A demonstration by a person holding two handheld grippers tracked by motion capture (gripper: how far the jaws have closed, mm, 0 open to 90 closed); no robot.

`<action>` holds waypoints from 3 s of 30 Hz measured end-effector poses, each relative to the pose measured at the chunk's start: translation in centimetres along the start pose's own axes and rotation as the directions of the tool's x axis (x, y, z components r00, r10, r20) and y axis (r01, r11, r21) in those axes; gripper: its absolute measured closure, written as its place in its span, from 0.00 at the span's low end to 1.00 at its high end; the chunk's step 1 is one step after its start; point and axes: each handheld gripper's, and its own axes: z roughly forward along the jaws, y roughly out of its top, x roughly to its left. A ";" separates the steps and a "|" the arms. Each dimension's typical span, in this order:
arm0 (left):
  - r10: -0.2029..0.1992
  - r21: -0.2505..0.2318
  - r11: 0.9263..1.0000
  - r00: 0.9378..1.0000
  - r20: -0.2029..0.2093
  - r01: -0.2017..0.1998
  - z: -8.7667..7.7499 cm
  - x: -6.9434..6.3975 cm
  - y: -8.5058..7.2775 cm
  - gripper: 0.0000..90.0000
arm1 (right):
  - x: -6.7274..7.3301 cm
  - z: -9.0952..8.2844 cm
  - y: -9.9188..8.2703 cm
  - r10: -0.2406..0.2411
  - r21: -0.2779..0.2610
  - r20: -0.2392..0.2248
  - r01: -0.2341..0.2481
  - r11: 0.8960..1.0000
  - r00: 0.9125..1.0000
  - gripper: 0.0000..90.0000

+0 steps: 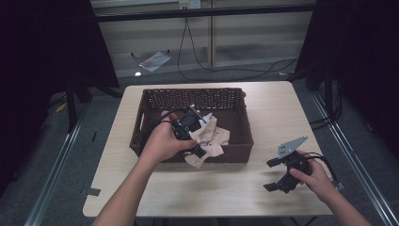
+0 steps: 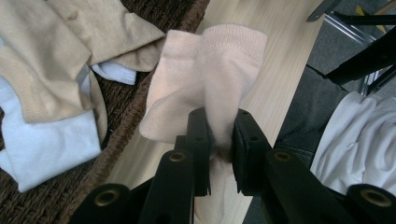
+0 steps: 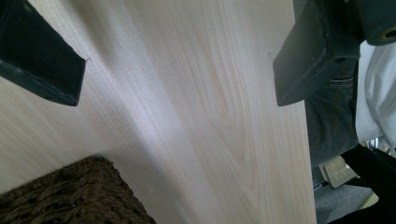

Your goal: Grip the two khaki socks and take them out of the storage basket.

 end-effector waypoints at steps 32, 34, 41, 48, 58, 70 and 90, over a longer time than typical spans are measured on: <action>-0.009 -0.016 1.000 1.000 0.009 0.009 1.0 -0.7 -0.2 0.39 | 0.0 -0.1 0.0 0.004 -0.006 -0.002 -0.004 1.000 1.000 0.02; -0.016 -0.030 0.999 1.000 -0.013 0.015 0.8 -0.6 0.0 0.35 | 0.0 -0.1 0.0 0.005 -0.006 -0.002 -0.005 1.000 1.000 0.02; -0.040 -0.063 0.997 0.997 -0.066 0.035 -0.3 0.4 1.1 0.24 | 0.0 0.0 0.0 0.002 -0.003 -0.001 -0.002 1.000 1.000 0.02; -0.077 -0.077 0.995 0.991 -0.106 0.069 0.1 1.7 1.7 0.18 | 0.0 0.0 0.0 0.003 -0.002 -0.003 -0.003 1.000 1.000 0.02; -0.117 -0.075 0.991 0.983 -0.138 0.107 1.1 3.7 2.6 0.16 | 0.1 0.0 0.0 0.005 0.001 -0.001 -0.005 1.000 1.000 0.02; -0.151 -0.080 0.987 0.975 -0.163 0.139 2.9 5.5 3.4 0.14 | 0.1 0.0 0.0 0.002 -0.005 -0.005 -0.002 1.000 1.000 0.02; -0.251 -0.123 0.965 0.949 -0.188 0.231 6.1 9.2 3.4 0.16 | 0.1 -0.1 0.0 -0.002 -0.007 -0.005 0.002 1.000 1.000 0.02</action>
